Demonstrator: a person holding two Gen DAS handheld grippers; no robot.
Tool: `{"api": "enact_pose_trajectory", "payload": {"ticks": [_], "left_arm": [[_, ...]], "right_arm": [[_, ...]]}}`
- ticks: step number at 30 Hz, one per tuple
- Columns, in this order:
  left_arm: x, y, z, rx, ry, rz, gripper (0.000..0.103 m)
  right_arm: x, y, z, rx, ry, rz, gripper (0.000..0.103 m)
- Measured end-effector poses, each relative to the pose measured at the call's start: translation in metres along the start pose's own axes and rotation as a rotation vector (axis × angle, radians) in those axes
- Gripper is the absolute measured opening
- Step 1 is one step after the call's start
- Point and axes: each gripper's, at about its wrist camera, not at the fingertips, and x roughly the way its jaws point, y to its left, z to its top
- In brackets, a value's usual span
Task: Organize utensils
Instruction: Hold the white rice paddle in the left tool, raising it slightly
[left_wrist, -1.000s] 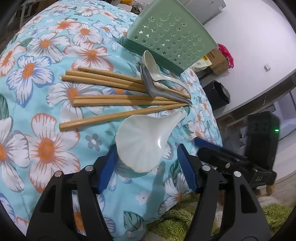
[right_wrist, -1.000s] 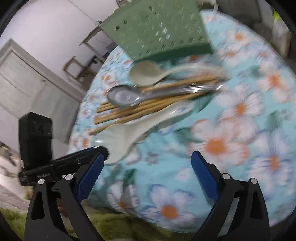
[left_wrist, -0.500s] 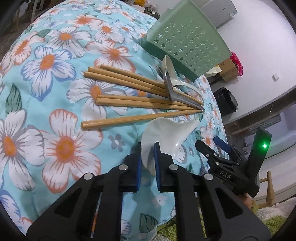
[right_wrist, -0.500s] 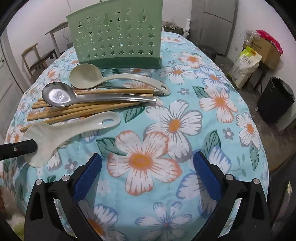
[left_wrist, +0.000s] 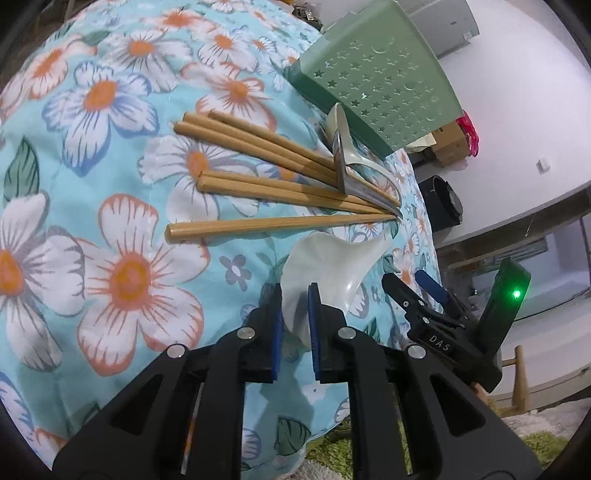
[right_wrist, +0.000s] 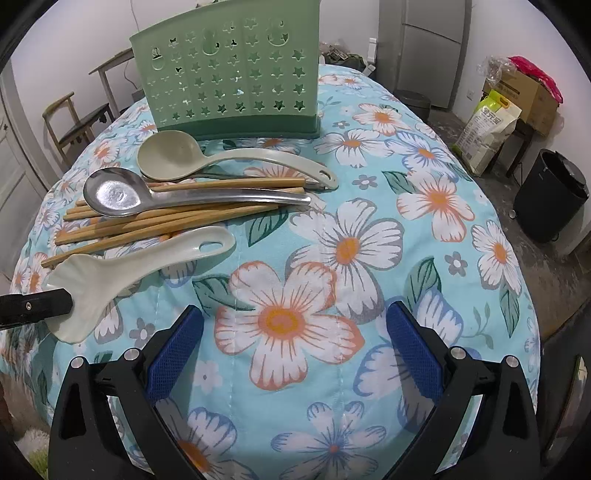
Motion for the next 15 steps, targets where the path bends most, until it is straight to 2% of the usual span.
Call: {"api": "enact_pose_trajectory", "payload": {"ticks": [15], "left_arm": [[0.0061, -0.0008, 0.0001, -0.022, -0.006, -0.012, 0.012]], "right_arm": [[-0.0005, 0.0004, -0.0011, 0.001, -0.011, 0.001, 0.097]]}}
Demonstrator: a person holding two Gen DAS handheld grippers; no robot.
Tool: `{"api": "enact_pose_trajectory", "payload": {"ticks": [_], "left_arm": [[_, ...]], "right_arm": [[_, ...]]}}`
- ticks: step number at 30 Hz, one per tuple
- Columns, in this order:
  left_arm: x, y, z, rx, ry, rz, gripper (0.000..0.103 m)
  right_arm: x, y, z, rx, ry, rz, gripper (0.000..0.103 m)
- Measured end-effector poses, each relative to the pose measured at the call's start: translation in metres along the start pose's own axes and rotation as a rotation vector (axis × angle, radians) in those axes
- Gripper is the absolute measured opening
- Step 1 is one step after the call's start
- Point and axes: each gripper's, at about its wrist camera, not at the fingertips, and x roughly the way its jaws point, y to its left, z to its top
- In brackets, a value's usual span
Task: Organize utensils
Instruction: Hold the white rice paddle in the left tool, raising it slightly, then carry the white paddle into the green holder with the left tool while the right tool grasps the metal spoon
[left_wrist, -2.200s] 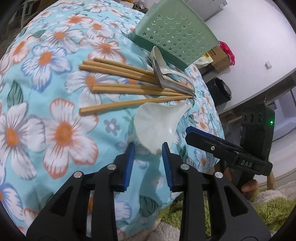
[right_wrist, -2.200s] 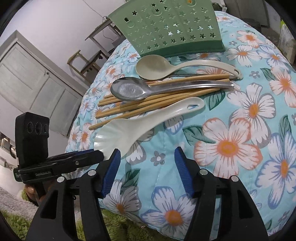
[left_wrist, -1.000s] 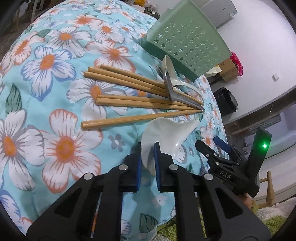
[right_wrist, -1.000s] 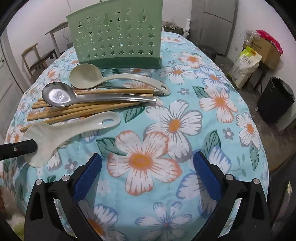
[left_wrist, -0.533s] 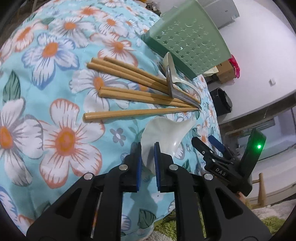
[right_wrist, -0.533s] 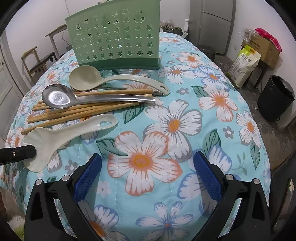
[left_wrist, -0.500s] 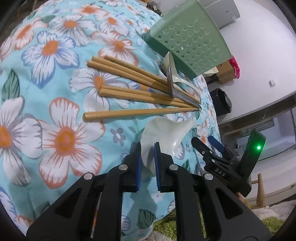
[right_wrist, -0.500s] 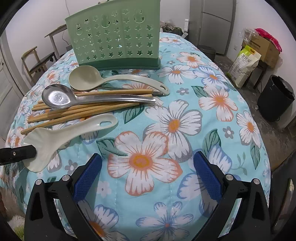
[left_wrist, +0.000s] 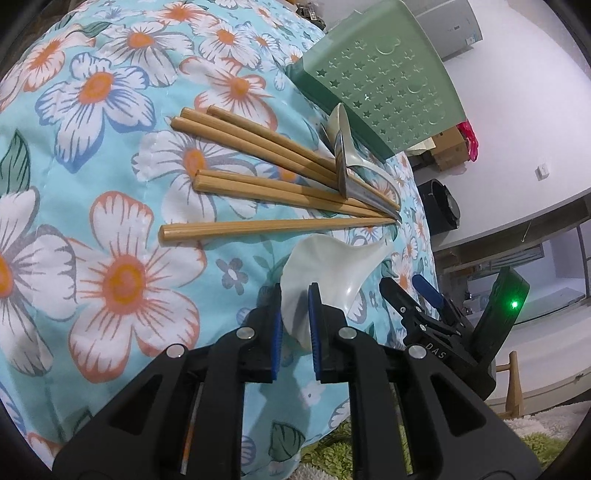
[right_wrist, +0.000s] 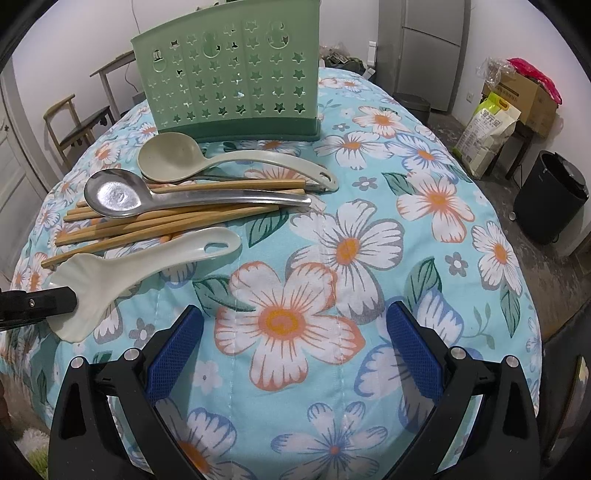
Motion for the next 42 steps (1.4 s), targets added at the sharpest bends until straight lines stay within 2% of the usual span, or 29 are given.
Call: {"api": "enact_pose_trajectory", "payload": {"ticks": [23, 30, 34, 42], "left_arm": [[-0.004, -0.002, 0.0, 0.026, -0.023, 0.003, 0.007], [-0.016, -0.013, -0.001, 0.095, -0.061, -0.037, 0.002], [-0.026, -0.025, -0.002, 0.158, -0.09, -0.048, 0.001], [-0.055, -0.042, 0.002, 0.203, -0.174, -0.129, 0.001]], "right_arm": [[0.0, 0.0, 0.0, 0.001, -0.002, 0.0, 0.097], [0.0, 0.0, -0.001, 0.002, -0.003, 0.002, 0.097], [-0.001, -0.001, -0.001, 0.005, -0.005, 0.011, 0.097], [-0.008, -0.008, 0.0, 0.012, -0.018, 0.046, 0.097]]}}
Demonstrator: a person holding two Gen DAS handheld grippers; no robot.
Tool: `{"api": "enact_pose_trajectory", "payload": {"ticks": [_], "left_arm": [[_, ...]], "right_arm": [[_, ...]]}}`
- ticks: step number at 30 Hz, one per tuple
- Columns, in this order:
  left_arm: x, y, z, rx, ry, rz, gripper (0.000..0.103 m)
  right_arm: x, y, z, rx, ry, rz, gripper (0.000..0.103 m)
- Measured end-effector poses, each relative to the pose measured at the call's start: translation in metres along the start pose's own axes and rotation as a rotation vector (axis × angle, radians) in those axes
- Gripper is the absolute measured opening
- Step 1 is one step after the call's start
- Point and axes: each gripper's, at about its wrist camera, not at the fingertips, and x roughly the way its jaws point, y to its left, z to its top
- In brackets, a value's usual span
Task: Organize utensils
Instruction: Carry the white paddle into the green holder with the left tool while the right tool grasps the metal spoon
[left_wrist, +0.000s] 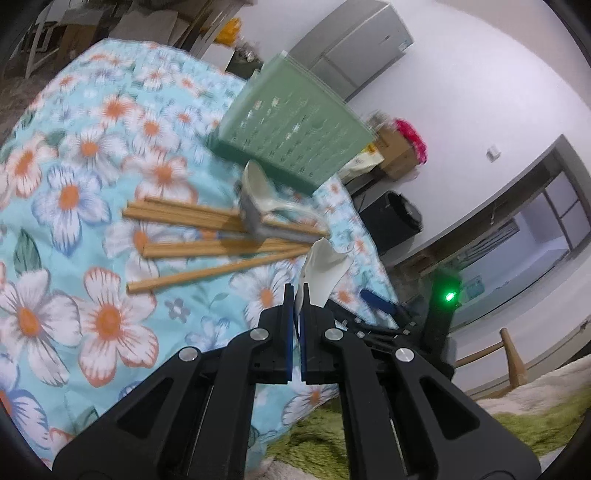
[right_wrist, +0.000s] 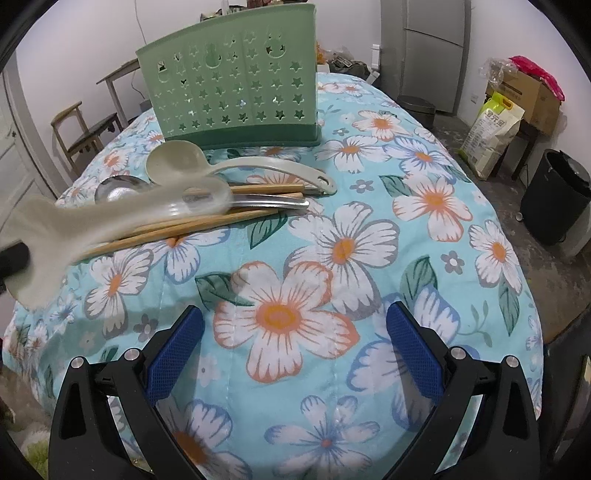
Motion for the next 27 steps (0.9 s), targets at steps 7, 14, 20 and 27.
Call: {"api": "enact_pose_trajectory", "payload": {"ticks": [7, 14, 20, 27], "left_arm": [[-0.044, 0.005, 0.022, -0.026, -0.157, -0.03, 0.001], [-0.075, 0.027, 0.04, -0.051, -0.273, 0.035, 0.001], [-0.085, 0.044, 0.045, -0.089, -0.313, 0.053, 0.001], [-0.086, 0.051, 0.048, -0.098, -0.32, 0.065, 0.001]], "right_arm": [[-0.016, 0.011, 0.016, -0.034, -0.065, 0.044, 0.085], [-0.025, 0.065, 0.042, -0.223, -0.167, 0.114, 0.067], [-0.012, 0.124, 0.053, -0.389, -0.19, 0.138, 0.05], [0.011, 0.165, 0.046, -0.522, -0.167, 0.083, 0.042]]}}
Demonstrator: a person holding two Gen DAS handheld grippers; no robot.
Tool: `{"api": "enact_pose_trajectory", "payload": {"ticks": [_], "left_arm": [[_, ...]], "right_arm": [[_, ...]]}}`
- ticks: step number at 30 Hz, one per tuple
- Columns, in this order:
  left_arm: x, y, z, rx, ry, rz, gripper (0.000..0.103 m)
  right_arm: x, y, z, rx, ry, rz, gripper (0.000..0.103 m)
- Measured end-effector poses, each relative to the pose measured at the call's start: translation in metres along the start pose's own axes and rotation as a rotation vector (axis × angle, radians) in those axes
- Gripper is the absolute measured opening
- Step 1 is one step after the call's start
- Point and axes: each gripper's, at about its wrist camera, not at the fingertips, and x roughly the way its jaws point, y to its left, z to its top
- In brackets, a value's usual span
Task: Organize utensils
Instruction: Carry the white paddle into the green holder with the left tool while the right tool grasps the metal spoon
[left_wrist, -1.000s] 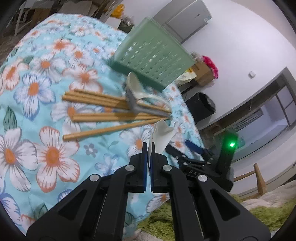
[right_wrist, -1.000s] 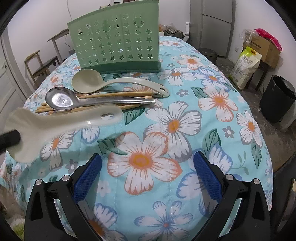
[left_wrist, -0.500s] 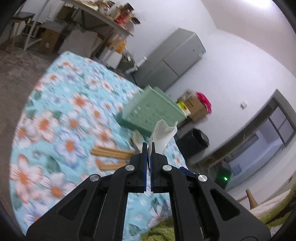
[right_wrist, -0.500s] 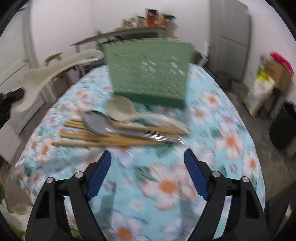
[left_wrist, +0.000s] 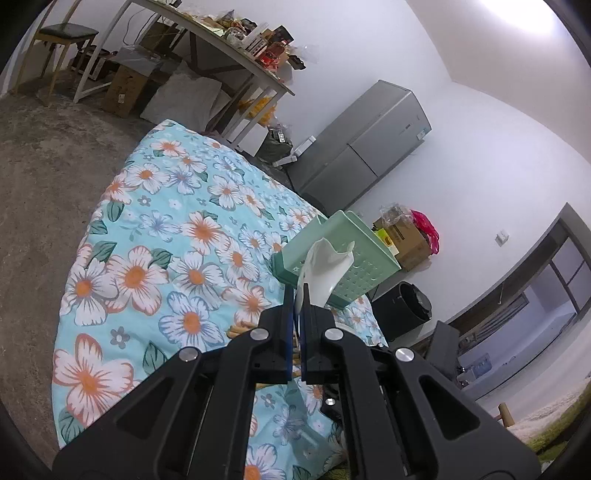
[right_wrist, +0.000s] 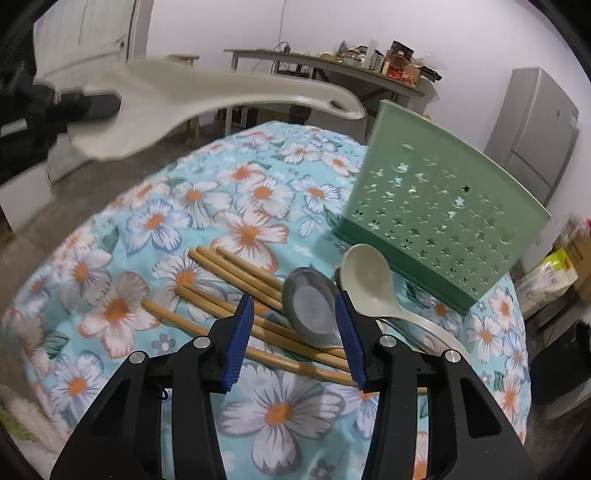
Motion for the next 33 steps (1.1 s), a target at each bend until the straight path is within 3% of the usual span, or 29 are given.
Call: {"api": "enact_pose_trajectory", "payload": {"ticks": [3, 8, 15, 22, 33], "left_arm": [[0.001, 0.003, 0.002, -0.001, -0.002, 0.004, 0.001], [0.003, 0.004, 0.004, 0.0, -0.002, 0.005, 0.001], [0.002, -0.005, 0.017, 0.037, -0.023, 0.001, 0.001], [0.009, -0.039, 0.04, 0.144, -0.063, -0.005, 0.001], [0.055, -0.1, 0.082, 0.404, 0.063, 0.19, 0.001]], "right_arm": [[0.009, 0.006, 0.0, -0.03, 0.022, -0.05, 0.034], [0.021, 0.0, 0.0, -0.006, 0.06, -0.093, 0.012], [-0.006, -0.022, 0.004, 0.076, -0.003, -0.083, 0.007], [-0.047, -0.063, 0.009, 0.215, -0.069, -0.04, 0.004], [-0.084, -0.127, 0.003, 0.415, -0.18, 0.026, 0.004]]}}
